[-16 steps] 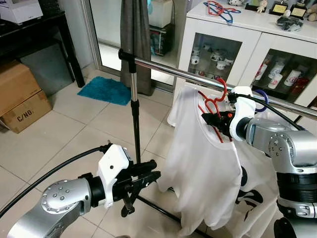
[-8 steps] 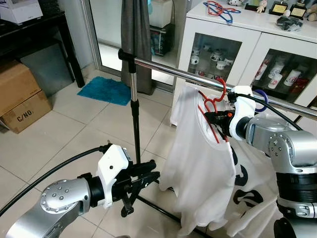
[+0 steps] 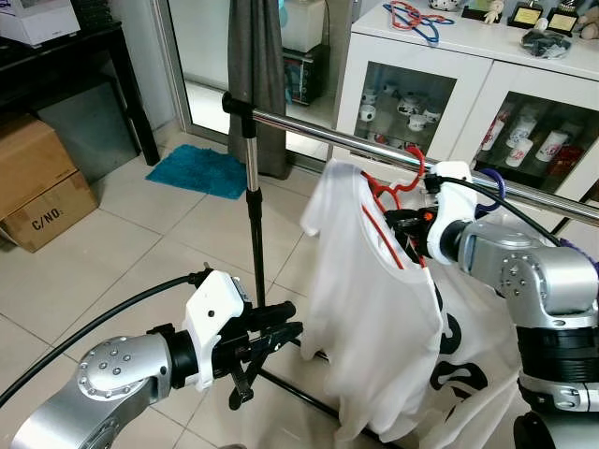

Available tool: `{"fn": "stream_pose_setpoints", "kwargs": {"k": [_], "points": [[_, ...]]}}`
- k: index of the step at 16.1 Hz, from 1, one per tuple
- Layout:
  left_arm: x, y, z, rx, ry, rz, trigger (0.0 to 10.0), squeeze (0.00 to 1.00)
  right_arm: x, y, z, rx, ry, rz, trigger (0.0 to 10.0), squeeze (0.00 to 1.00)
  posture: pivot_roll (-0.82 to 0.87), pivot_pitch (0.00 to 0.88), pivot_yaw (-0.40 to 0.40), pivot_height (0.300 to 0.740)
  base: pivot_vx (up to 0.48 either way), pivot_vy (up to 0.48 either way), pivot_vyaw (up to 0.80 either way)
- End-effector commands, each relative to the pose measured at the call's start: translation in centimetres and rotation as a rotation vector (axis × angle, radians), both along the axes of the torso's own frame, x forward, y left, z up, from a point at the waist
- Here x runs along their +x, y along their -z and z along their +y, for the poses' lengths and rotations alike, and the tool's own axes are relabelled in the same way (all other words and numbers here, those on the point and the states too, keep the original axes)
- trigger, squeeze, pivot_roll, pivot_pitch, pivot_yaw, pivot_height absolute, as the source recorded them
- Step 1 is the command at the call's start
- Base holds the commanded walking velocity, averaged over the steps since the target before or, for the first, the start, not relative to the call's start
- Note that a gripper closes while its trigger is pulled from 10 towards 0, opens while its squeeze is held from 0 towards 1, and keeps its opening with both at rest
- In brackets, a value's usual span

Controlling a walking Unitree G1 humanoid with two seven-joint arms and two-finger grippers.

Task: Hang hanger

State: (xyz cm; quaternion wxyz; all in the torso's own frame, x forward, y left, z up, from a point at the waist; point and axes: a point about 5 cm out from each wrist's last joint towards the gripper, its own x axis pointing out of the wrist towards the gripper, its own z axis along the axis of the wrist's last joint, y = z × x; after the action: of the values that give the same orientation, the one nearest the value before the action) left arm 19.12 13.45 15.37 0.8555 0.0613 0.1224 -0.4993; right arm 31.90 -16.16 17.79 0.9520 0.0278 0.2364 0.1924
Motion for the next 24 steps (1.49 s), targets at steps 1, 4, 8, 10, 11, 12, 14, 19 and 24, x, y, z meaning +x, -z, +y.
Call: {"fn": "stream_pose_setpoints", "kwargs": {"k": [1,4,8,10,11,12,14,19,24], "points": [[0.1,0.0,-0.2,0.007,0.018,0.010,10.0,0.00,0.1,-0.4,0.1,0.005,-0.003,-0.029,0.0,0.00,0.14,0.000,-0.010,0.740,0.000,0.000,0.00],[0.2,0.0,-0.3,0.003,0.015,0.009,10.0,0.00,0.0,-0.8,0.4,0.064,0.005,-0.048,0.0,0.00,0.13,0.000,-0.008,0.740,0.000,0.000,0.00],[2.2,0.0,-0.3,-0.027,-0.180,-0.052,10.0,0.00,-0.9,-2.2,0.3,0.107,0.030,-0.209,0.0,0.00,0.12,0.000,-0.021,0.740,0.000,0.000,0.00],[3.1,-0.3,-0.4,-0.046,-0.275,-0.113,10.0,0.00,-2.7,-3.4,0.7,0.177,-0.039,-0.313,0.0,0.00,0.11,0.000,-0.022,0.740,0.000,0.000,0.00],[3.2,-0.3,-0.4,-0.048,-0.290,-0.118,10.0,0.00,-3.1,-3.6,0.7,0.181,-0.042,-0.334,0.0,0.00,0.10,0.000,-0.019,0.740,0.000,0.000,0.00],[3.3,-0.2,-0.5,-0.053,-0.306,-0.116,10.0,0.00,-3.7,-3.7,0.9,0.175,-0.051,-0.354,0.0,0.00,0.09,0.000,-0.018,0.740,0.000,0.000,0.00],[3.5,-0.1,-0.6,-0.059,-0.343,-0.115,10.0,0.00,-5.1,-3.3,1.4,0.154,-0.088,-0.396,4.2,0.00,0.08,0.000,-0.018,0.740,0.000,0.000,0.00],[3.4,0.4,-0.7,-0.053,-0.379,-0.104,10.0,0.00,-7.0,0.6,1.6,0.104,0.015,-0.291,10.0,0.00,0.08,0.000,-0.036,0.740,0.000,0.000,0.00],[3.4,0.3,-0.4,-0.041,-0.380,-0.102,10.0,0.00,-7.0,1.8,1.9,0.060,0.057,-0.285,10.0,0.00,0.08,0.000,-0.037,0.740,0.000,0.000,0.00]]}}
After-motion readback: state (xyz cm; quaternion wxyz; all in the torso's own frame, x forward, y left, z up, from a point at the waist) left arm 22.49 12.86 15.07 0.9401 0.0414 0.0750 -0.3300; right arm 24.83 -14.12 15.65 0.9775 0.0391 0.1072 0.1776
